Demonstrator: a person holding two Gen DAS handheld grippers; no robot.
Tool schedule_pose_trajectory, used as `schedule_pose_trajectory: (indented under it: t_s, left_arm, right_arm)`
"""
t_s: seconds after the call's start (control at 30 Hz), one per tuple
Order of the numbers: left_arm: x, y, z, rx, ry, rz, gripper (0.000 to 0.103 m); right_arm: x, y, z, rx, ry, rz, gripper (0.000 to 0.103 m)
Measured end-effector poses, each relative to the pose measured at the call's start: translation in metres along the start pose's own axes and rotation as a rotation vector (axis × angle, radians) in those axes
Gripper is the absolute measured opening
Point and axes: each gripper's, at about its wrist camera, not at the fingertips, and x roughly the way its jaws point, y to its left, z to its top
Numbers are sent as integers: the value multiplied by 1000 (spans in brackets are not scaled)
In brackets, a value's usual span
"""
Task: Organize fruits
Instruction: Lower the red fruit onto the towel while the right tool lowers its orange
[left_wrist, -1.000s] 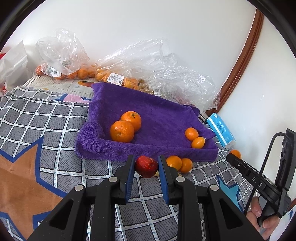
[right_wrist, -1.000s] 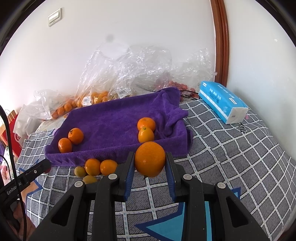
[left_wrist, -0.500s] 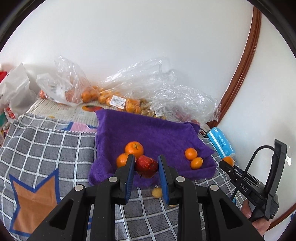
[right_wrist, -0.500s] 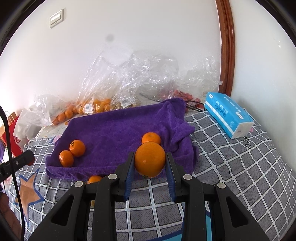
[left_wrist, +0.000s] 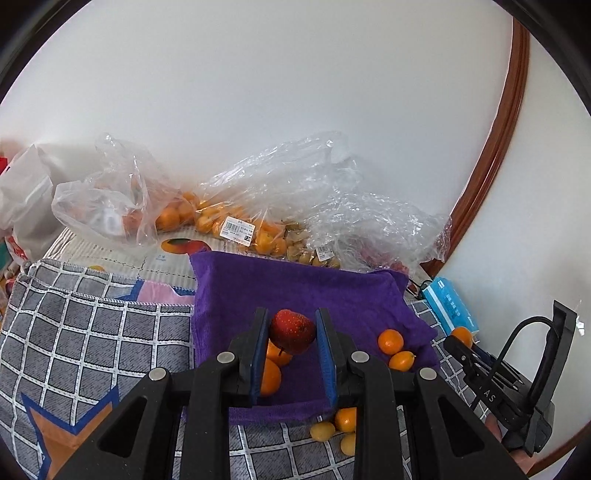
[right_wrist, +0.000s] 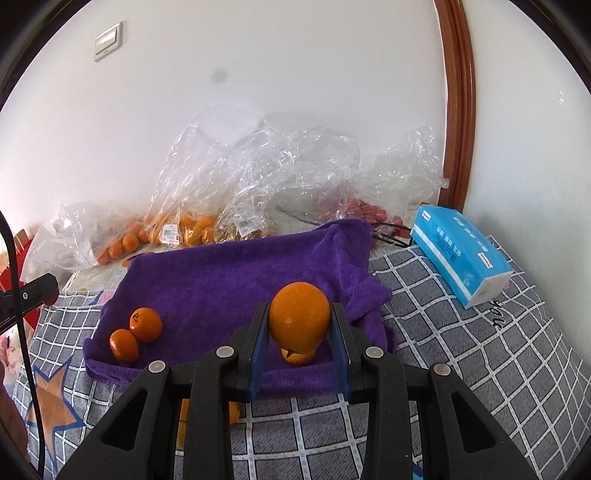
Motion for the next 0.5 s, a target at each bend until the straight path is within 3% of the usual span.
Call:
schedule_pose_trajectory:
  t_s: [0.5]
  left_arm:
    - [53, 8, -3, -38, 48, 6, 24]
  right_arm:
    - [37, 4, 8, 0, 4, 9, 32]
